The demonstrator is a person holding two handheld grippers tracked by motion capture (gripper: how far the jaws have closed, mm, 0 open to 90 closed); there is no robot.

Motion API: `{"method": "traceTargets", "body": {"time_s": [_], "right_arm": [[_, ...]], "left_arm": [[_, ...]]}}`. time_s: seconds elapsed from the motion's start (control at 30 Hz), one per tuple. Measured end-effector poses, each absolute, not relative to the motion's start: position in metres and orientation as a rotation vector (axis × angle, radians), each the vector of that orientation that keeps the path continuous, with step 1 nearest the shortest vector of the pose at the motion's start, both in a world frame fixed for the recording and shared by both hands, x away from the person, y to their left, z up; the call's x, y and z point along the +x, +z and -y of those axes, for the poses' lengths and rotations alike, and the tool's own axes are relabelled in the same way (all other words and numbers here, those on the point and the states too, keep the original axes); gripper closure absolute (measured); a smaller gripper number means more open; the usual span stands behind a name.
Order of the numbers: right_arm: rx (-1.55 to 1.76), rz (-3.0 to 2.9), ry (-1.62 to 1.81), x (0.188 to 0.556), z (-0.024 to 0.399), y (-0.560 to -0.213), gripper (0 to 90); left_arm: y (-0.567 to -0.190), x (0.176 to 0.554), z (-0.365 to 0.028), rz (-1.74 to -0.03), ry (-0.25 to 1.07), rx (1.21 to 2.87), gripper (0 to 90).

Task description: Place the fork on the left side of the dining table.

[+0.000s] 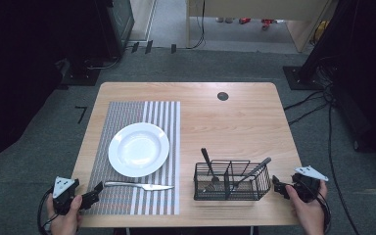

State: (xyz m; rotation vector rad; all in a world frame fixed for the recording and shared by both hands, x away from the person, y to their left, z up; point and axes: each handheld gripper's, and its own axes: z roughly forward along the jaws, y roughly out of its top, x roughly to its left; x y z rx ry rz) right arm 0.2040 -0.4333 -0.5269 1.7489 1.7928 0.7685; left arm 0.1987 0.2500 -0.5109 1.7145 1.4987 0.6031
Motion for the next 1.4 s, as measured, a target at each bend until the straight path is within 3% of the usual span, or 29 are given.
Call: {"method": "traceTargets", "body": {"time_s": [0.9, 1.07, 1.1, 1.4], "right_arm": [[1.747, -1.796, 0.770, 0.204, 0.434, -0.527, 0.0], [1.747, -1.795, 0.771, 0.204, 0.434, -0.527, 0.0], [1.747, -1.796, 0.771, 0.204, 0.434, -0.527, 0.0], [1.747, -1.796, 0.771, 0.204, 0.434, -0.527, 0.0]], "left_arm": [[-0.455, 0.193, -0.200, -1.307, 0.570, 1.679, 10.4], [-0.447, 0.195, -0.190, -1.269, 0.522, 1.679, 11.0], [-0.445, 0.197, -0.187, -1.260, 0.501, 1.680, 15.2], [-0.438, 0.202, -0.164, -1.200, 0.458, 1.701, 15.1]]}}
